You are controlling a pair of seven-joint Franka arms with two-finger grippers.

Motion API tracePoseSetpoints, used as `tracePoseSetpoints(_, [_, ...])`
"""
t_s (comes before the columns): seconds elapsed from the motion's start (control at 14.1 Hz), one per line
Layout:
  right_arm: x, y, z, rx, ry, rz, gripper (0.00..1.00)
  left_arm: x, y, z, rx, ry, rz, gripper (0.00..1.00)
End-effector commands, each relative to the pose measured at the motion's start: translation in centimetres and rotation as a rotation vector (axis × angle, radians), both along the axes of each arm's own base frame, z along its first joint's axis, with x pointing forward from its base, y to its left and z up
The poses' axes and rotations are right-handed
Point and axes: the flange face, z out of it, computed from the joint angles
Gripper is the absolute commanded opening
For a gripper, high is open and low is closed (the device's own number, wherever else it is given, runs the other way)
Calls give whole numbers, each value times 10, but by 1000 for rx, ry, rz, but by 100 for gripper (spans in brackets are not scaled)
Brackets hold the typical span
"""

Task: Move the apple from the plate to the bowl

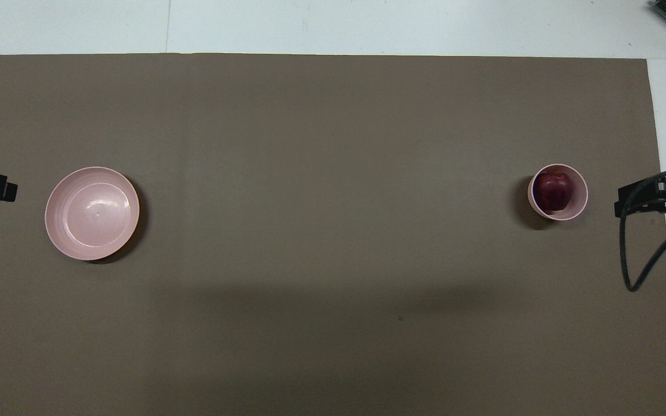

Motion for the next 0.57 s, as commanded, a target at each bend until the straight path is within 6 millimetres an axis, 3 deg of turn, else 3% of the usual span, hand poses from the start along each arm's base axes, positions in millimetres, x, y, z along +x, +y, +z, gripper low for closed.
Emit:
tracePoseSetpoints(0.0, [-4, 2, 5, 32, 10, 19, 100, -4, 2, 2, -4, 6, 7, 100])
tracePoseSetpoints(0.21, [-6, 6, 5, 34, 24, 26, 100, -4, 2, 2, -4, 6, 7, 100])
tracePoseSetpoints(0.5, [-3, 11, 19, 29, 3, 35, 100, -4, 2, 2, -4, 6, 7, 100])
